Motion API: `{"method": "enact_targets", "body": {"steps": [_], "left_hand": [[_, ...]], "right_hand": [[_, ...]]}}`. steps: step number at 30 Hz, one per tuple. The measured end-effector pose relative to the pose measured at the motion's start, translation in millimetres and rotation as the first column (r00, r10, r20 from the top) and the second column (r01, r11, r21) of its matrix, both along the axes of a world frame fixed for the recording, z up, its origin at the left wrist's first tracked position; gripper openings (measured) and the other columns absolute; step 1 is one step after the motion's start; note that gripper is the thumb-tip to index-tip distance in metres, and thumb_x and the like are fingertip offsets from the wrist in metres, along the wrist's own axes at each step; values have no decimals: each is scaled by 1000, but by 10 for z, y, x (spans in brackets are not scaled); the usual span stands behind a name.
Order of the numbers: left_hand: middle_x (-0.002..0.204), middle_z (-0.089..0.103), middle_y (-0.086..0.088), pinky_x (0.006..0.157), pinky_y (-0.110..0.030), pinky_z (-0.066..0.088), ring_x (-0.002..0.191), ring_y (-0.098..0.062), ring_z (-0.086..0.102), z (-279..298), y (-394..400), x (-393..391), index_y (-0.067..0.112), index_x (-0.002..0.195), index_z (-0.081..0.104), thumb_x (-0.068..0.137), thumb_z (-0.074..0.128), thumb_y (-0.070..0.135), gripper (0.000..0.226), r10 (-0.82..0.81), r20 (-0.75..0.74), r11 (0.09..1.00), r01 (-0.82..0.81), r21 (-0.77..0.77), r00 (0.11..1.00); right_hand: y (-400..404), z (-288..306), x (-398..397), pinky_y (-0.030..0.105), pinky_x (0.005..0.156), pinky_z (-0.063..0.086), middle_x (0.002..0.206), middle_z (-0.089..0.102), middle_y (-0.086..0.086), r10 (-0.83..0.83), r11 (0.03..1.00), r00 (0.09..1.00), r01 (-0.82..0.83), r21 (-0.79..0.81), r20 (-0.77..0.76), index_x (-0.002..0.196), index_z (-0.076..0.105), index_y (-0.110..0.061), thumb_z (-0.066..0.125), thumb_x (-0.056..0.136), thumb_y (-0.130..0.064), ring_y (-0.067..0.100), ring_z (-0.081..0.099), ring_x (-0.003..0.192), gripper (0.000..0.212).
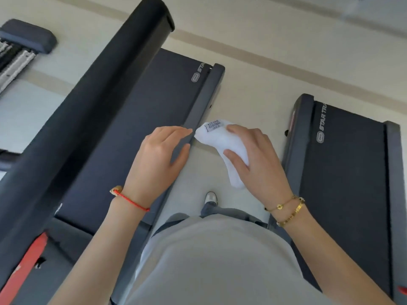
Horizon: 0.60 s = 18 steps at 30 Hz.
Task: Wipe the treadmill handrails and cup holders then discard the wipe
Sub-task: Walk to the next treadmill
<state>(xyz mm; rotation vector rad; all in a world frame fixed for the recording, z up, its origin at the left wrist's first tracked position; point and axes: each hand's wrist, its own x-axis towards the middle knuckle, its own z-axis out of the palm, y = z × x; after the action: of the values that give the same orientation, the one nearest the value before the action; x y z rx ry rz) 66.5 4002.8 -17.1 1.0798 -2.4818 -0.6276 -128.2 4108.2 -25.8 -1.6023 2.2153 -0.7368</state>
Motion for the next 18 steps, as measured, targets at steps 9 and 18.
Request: {"method": "enact_targets", "body": {"steps": [9,18], "left_hand": [[123,66,-5,98,-41,48,115,-25,59,-11,-419,-1137,8,126,64,96,59,11,31,-249,-20,968,249,6,968],[123,66,-8,101,-35,45,116,-26,59,-26,-983,-2297,7,127,64,96,60,11,32,-566,-26,824,566,7,824]], "right_hand": [[65,-34,-761,38,88,41,116,52,4,-253,967,967,253,10,19,138,47,-24,53,98,-32,24,47,99,41],[-75,-29,-1262,31,87,39,120,54,5,-548,836,836,548,25,11,138,48,-21,54,96,-34,23,48,101,44]]}}
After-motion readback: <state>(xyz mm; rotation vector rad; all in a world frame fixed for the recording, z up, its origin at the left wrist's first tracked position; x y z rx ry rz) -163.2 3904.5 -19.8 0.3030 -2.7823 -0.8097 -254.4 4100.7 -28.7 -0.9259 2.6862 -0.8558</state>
